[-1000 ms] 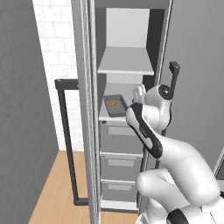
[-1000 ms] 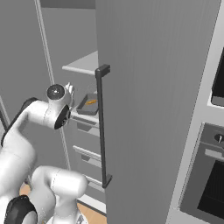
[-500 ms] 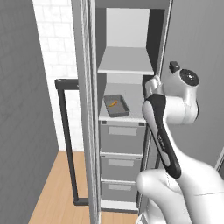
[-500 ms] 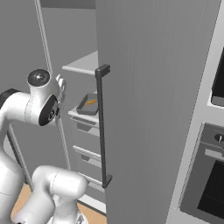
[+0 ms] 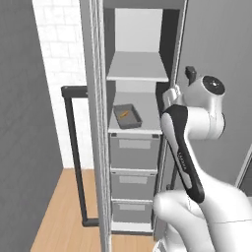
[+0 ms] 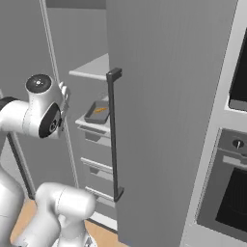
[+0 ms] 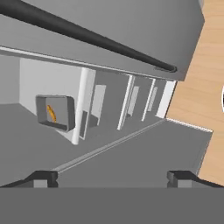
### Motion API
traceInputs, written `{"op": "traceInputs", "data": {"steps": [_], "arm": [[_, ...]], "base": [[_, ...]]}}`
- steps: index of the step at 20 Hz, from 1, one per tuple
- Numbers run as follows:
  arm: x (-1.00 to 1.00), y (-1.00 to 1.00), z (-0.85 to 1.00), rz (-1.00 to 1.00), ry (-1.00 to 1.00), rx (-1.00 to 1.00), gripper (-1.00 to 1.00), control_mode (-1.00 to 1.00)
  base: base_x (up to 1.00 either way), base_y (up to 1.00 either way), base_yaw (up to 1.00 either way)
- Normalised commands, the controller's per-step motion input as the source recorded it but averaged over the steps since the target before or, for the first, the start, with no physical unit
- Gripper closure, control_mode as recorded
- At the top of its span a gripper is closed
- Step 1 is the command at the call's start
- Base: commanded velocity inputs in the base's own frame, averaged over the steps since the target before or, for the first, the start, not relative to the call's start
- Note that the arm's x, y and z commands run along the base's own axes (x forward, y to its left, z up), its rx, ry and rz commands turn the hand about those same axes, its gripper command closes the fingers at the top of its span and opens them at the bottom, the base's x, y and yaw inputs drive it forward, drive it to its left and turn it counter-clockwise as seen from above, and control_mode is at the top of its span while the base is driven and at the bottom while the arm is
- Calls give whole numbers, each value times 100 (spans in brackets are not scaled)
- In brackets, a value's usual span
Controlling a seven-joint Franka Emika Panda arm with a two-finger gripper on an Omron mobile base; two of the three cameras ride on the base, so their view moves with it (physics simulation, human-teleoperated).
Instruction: Take the meat container that has the shrimp and place it on the second highest rack of the freezer. Then take the vegetable container that has the lime and cucumber and place it on the highest rack of the freezer.
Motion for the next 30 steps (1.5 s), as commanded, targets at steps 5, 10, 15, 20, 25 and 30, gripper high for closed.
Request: {"op": "traceInputs", "data": {"steps": [5,10,15,20,25,30], "arm": [[0,0,0,0,0,0,-100,100],[0,0,0,0,0,0,-100,100],[0,0,0,0,0,0,-100,100],[0,0,0,0,0,0,-100,100],[0,0,0,0,0,0,-100,100],[0,0,0,0,0,0,-100,100]], "base": [[-82,-2,-64],[-19,-3,-84],[18,-65,-79],[78,-100,-41],[100,-97,-7],[100,-90,0]]}}
